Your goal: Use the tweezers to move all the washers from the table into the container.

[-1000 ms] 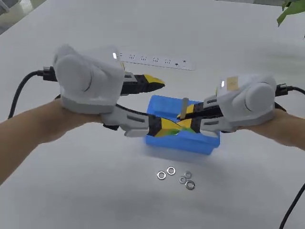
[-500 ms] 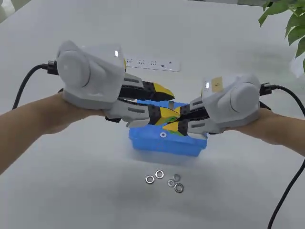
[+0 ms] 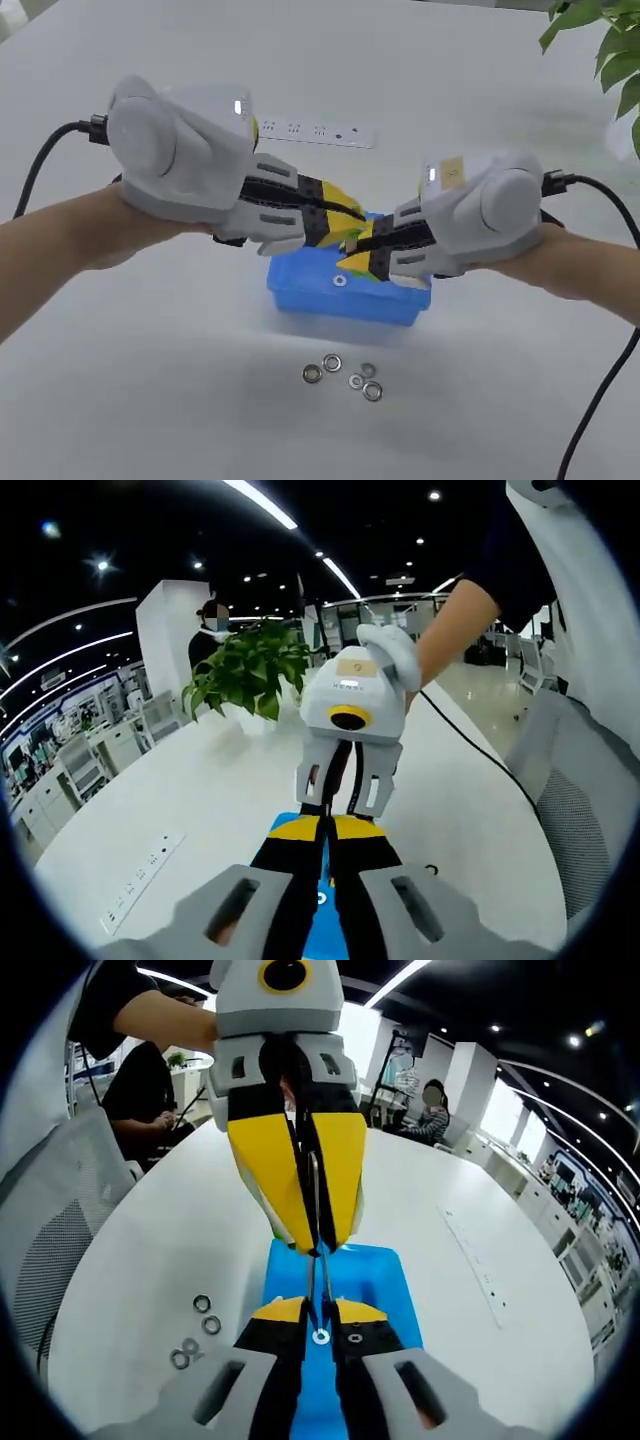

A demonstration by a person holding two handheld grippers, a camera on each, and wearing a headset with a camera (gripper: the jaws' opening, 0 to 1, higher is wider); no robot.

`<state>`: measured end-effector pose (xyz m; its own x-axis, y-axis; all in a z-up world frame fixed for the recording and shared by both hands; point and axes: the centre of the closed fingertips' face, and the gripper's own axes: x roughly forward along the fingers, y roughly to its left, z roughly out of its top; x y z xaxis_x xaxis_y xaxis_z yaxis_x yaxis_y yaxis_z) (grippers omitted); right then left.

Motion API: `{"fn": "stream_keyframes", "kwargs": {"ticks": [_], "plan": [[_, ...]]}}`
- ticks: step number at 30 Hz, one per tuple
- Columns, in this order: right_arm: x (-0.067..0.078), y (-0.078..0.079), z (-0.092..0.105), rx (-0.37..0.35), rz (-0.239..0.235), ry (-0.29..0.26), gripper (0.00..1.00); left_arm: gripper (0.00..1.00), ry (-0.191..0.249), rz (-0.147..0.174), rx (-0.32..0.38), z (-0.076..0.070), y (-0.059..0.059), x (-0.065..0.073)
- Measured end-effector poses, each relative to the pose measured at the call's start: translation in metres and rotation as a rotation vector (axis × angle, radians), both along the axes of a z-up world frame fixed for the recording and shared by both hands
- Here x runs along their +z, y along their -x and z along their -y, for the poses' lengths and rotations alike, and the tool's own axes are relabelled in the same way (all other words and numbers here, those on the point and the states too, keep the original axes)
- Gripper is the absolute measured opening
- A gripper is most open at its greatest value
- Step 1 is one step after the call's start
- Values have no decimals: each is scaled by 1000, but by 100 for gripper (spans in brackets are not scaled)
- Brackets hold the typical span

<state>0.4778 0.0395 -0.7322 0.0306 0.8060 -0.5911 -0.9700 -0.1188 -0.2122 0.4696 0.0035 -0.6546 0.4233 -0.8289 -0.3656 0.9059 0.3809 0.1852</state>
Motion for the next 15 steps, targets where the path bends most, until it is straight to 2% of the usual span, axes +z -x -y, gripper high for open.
{"fn": "stream_keyframes", "kwargs": {"ticks": [4, 7, 10, 13, 15], "plan": [[1, -6, 3, -35, 13, -4, 13, 5, -6, 13, 22, -4, -5, 1], [1, -5, 7, -51, -4, -8, 22, 5, -17, 12, 29, -6, -6, -1], [1, -4, 16, -73, 15, -2, 25, 5, -25, 18, 34, -8, -5, 1], [5, -8, 30, -157, 16, -22, 27, 5, -27, 21, 39, -9, -4, 3], [15, -17, 42, -242, 89, -80, 28, 5, -31, 23, 41, -10, -1, 5]]}}
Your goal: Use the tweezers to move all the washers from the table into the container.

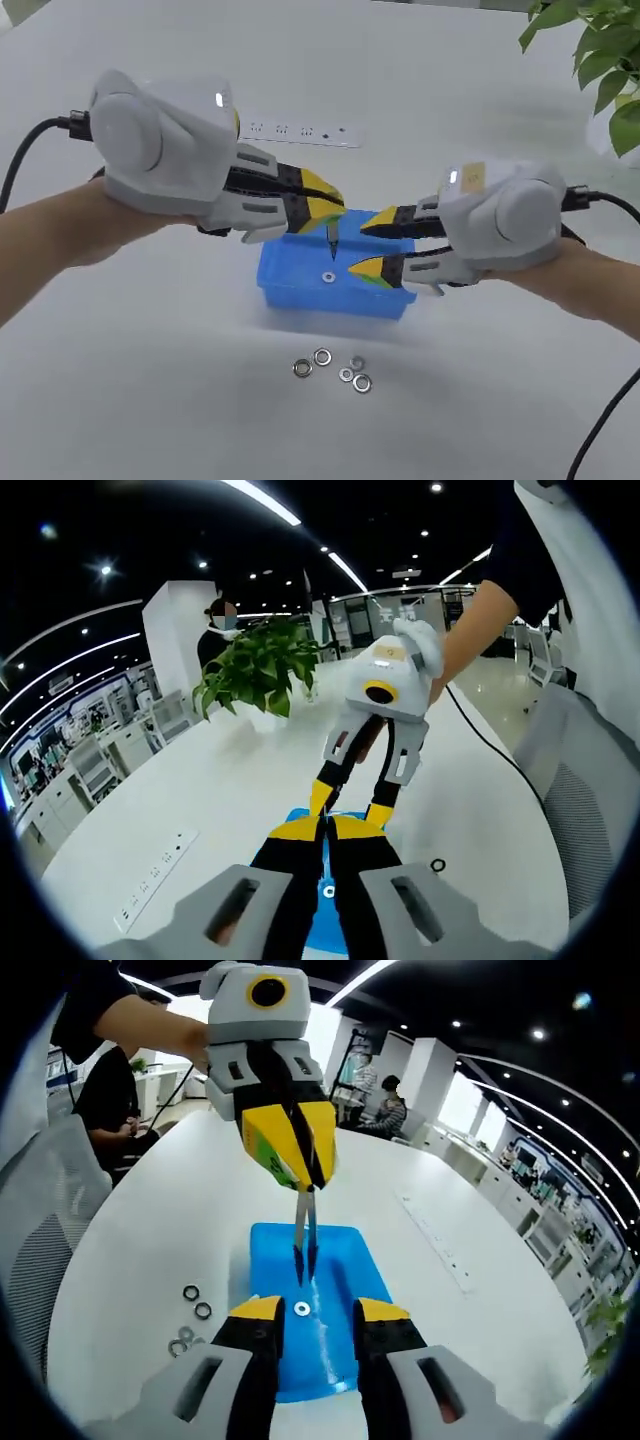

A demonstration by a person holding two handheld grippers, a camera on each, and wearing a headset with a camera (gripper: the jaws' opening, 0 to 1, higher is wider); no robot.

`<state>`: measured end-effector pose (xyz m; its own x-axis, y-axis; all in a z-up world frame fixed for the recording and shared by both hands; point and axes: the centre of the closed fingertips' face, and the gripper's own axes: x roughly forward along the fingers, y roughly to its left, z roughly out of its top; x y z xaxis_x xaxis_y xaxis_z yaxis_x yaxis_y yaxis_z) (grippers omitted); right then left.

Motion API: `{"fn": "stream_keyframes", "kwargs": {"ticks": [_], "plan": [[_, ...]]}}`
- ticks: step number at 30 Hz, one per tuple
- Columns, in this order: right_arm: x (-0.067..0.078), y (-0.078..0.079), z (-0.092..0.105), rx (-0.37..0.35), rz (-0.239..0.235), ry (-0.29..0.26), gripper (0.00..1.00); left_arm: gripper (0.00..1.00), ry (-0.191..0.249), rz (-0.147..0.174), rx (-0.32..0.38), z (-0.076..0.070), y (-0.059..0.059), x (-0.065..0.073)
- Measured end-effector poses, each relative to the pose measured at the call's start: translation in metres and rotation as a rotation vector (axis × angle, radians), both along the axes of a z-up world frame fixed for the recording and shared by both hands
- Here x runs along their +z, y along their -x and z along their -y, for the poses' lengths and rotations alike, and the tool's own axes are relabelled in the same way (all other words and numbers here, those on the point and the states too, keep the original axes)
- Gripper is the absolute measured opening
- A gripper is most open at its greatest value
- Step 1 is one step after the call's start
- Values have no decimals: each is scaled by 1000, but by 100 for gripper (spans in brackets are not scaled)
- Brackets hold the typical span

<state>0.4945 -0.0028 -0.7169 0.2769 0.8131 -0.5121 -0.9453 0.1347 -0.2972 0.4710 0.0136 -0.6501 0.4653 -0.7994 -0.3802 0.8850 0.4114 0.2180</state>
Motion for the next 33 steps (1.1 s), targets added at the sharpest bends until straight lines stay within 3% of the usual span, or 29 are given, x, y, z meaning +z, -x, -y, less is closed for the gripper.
{"fn": "stream_keyframes", "kwargs": {"ticks": [4, 8, 10, 14, 19, 23, 28, 33], "plan": [[11, -6, 31, -184, 41, -62, 35, 5, -10, 6, 6, -5, 6, 5], [16, 9, 54, -288, 2, -120, 44, 5, -7, 20, 9, -9, 16, 13], [15, 20, 63, -306, -16, -128, 46, 5, -6, 28, 8, -10, 24, 16], [4, 44, 73, -292, -16, -86, 51, 5, 0, 30, 11, -13, 38, 15], [-9, 81, 78, -201, -16, -17, 56, 5, 9, 16, 30, -15, 54, 11], [-13, 105, 79, -154, -29, 2, 64, 5, 26, 12, 39, -13, 67, 11], [-8, 120, 80, -130, -45, -15, 73, 6, 45, -15, 49, -13, 81, 2], [-6, 124, 86, -149, -58, -10, 84, 6, 40, -50, 55, -14, 93, -14]]}}
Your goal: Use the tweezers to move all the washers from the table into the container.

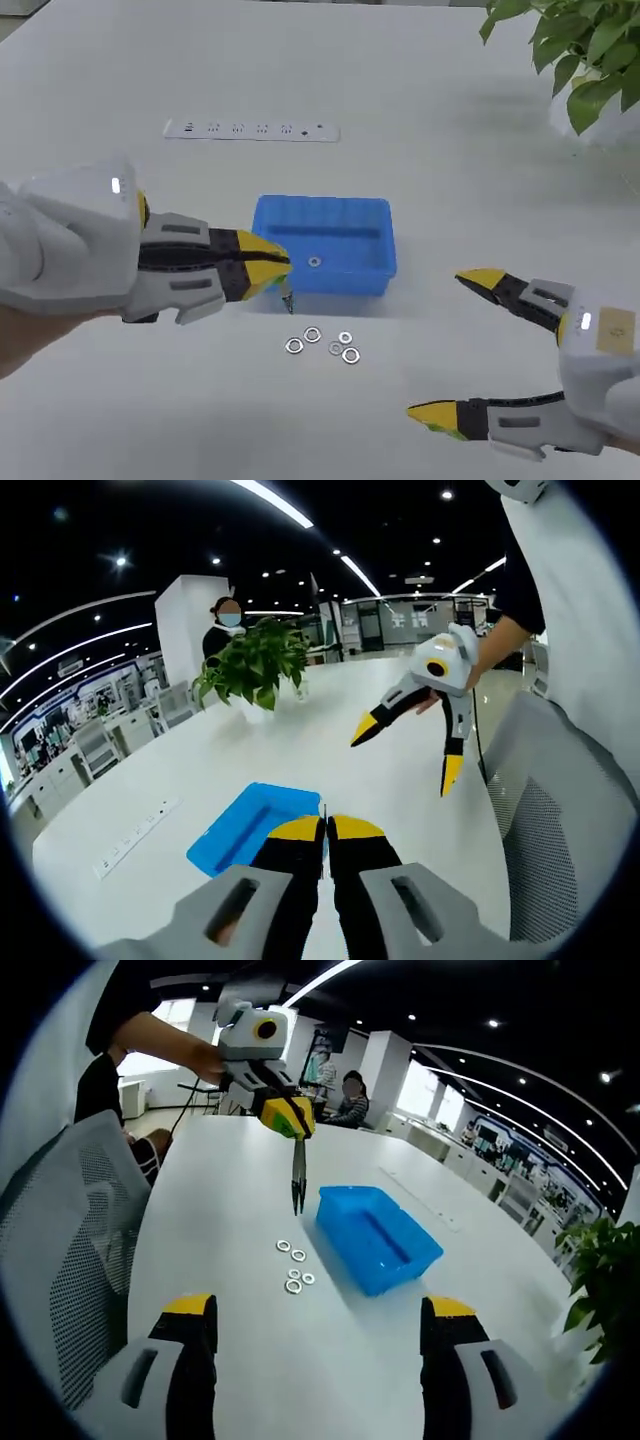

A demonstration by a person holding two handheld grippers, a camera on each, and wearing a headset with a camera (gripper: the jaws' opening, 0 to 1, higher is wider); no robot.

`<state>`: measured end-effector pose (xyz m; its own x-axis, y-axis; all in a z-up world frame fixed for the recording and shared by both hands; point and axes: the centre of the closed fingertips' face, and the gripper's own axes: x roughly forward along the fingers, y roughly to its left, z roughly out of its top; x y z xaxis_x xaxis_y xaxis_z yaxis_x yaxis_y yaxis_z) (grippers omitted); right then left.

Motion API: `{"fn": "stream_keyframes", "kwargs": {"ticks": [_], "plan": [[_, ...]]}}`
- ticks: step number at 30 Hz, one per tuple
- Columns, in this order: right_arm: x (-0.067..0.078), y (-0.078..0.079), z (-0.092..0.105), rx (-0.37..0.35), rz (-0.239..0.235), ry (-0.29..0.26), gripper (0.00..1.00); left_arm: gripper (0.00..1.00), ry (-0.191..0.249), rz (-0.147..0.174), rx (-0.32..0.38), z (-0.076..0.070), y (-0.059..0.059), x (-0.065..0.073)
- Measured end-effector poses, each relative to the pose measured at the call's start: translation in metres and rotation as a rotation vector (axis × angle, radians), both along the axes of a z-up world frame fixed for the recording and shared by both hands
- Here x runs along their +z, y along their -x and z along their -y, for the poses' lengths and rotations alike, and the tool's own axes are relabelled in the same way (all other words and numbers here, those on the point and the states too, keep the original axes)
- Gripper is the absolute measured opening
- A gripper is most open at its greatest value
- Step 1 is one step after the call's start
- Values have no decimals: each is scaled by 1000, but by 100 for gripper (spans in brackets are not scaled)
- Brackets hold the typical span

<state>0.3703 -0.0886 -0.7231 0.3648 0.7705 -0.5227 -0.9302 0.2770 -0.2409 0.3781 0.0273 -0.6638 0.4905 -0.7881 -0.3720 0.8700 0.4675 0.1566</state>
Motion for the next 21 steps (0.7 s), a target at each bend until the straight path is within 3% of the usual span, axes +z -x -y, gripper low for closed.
{"fn": "stream_keyframes", "kwargs": {"ticks": [4, 6, 14, 21], "plan": [[-3, 4, 4, -15, -21, 5, 94, 6, -6, -31, -2, 0, 9, -14], [-9, 5, 8, -37, -30, 33, 100, 6, -10, -50, -1, 0, 12, -20], [-12, 16, 7, -41, -75, 24, 100, 6, 3, -73, -1, 6, 9, -32], [-14, 19, 0, -36, -92, 6, 100, 6, -21, -76, -28, 12, 7, -39]]}}
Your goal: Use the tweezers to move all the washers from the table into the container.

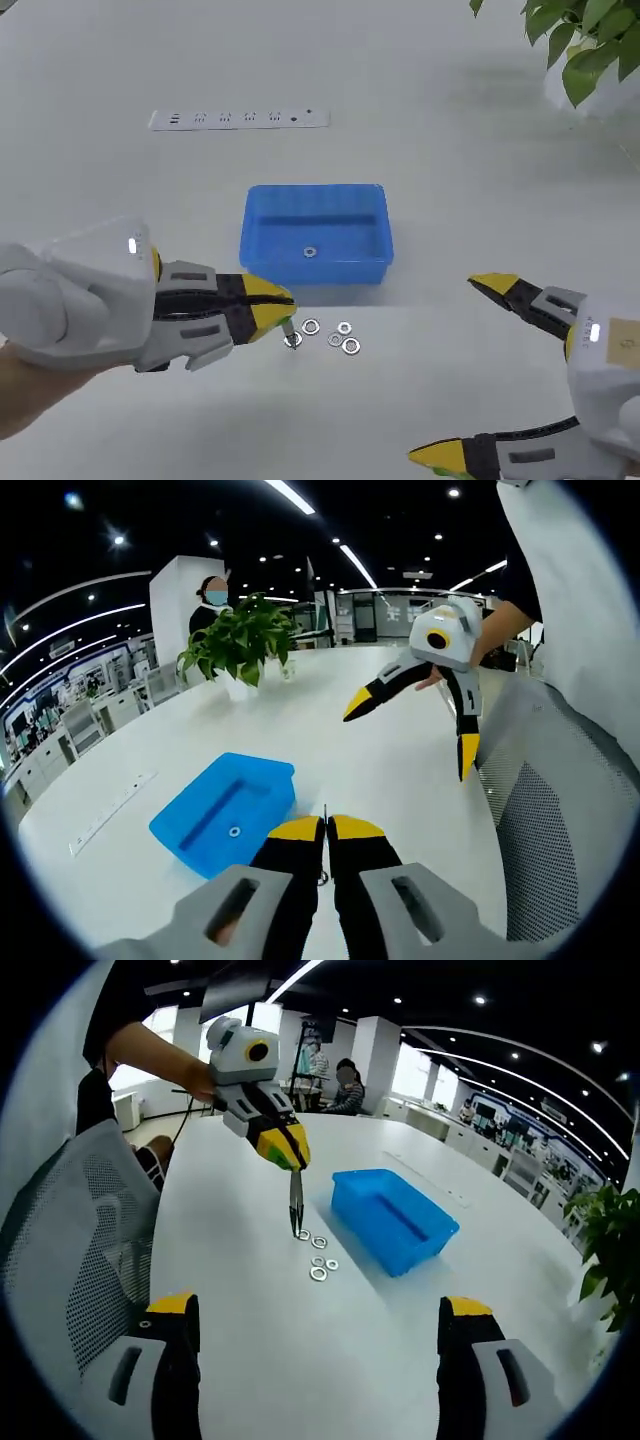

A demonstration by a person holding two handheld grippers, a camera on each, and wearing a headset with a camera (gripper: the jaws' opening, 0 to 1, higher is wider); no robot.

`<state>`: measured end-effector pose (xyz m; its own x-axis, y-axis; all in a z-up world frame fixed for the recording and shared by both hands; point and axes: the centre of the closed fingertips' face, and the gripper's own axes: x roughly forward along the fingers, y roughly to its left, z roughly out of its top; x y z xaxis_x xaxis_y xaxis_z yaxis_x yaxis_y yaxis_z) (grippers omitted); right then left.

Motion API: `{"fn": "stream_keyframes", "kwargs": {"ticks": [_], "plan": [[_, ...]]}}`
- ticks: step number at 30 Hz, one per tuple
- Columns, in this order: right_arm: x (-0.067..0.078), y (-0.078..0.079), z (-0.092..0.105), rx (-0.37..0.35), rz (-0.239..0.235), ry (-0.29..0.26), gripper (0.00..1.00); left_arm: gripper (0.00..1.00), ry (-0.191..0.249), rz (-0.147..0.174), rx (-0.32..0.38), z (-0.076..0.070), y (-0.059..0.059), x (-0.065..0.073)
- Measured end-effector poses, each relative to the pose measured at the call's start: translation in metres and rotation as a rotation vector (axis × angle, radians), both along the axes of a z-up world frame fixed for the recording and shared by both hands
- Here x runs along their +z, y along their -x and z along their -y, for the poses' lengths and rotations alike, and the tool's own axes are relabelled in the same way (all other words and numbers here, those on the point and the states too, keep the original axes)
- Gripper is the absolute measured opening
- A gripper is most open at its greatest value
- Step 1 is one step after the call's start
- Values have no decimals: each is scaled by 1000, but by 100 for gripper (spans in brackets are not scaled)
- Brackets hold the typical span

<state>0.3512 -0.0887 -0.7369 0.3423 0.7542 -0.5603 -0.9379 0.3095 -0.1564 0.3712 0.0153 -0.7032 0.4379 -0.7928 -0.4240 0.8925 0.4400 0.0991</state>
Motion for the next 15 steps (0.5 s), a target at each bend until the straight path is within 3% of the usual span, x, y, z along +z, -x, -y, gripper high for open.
{"fn": "stream_keyframes", "kwargs": {"ticks": [8, 10, 15], "plan": [[-4, 4, -2, 12, -19, 1, 98, 6, 4, 4, -11, 3, -3, 0], [-6, 5, -3, 16, -23, 2, 98, 6, -15, 14, -9, 2, -6, 0], [-9, 5, -14, 33, -45, -13, 97, 6, -62, -19, -63, 1, -3, -1]]}}
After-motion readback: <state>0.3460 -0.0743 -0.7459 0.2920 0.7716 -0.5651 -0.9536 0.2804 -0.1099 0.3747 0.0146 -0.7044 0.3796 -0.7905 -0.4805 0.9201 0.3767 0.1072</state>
